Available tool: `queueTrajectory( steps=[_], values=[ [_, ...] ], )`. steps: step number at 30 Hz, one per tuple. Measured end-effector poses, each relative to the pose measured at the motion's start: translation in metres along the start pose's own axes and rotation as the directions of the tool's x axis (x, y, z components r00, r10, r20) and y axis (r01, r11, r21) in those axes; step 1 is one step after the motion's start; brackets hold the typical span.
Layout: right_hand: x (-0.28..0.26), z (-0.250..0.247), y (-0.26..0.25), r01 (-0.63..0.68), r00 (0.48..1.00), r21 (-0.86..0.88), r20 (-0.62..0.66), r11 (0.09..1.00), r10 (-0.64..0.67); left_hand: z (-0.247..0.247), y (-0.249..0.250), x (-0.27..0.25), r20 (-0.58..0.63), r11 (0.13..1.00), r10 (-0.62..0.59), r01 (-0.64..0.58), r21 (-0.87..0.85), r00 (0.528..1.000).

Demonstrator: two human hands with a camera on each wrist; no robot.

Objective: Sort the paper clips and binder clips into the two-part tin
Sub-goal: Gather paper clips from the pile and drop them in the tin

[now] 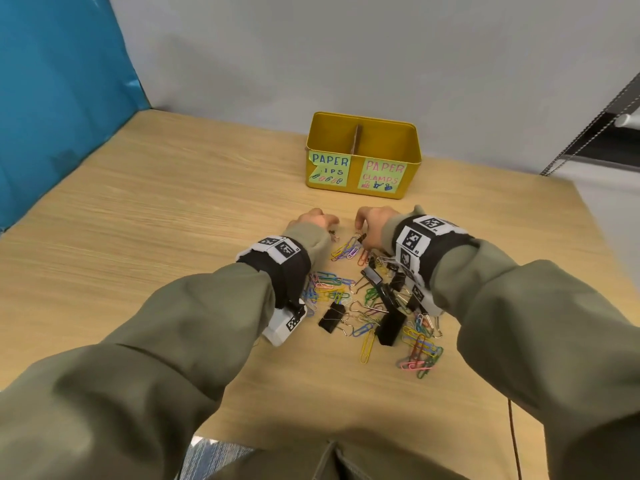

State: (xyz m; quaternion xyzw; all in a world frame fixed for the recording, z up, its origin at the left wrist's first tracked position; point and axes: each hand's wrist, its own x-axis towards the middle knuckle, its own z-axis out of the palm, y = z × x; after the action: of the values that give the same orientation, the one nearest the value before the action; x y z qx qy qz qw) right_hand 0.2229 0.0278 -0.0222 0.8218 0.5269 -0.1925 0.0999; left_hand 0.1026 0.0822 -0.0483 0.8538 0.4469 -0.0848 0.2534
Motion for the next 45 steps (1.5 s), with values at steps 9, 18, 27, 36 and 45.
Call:
queueTrajectory(
  steps=[9, 18, 27, 36, 45],
  values=[
    [0.001, 0.008, 0.0, 0.027, 0.999, 0.047, 0.039, 0.999, -0.029, 0.004, 0.004, -0.013, 0.035, 0.999, 0.019, -0.021, 0.044, 0.999],
    [-0.003, -0.004, 0.005, -0.029, 0.992, -0.043, 0.123, 0.999, 0.034, -0.003, -0.013, -0.026, 0.122, 0.985, 0.032, -0.052, 0.165, 0.992],
    [-0.01, -0.009, 0.0, 0.027, 0.993, -0.062, 0.12, 0.998, -0.02, -0.01, -0.01, -0.029, 0.202, 0.902, 0.204, -0.264, 0.341, 0.958],
    [-0.012, -0.007, 0.021, -0.088, 0.995, 0.049, 0.051, 0.995, 0.085, 0.004, 0.014, -0.031, 0.391, 0.818, 0.157, -0.342, 0.463, 0.907],
    [-0.001, -0.006, 0.026, -0.169, 0.983, -0.092, 0.052, 0.981, 0.175, 0.019, 0.024, 0.0, 0.236, 0.875, 0.215, -0.294, 0.384, 0.948]
  ],
)
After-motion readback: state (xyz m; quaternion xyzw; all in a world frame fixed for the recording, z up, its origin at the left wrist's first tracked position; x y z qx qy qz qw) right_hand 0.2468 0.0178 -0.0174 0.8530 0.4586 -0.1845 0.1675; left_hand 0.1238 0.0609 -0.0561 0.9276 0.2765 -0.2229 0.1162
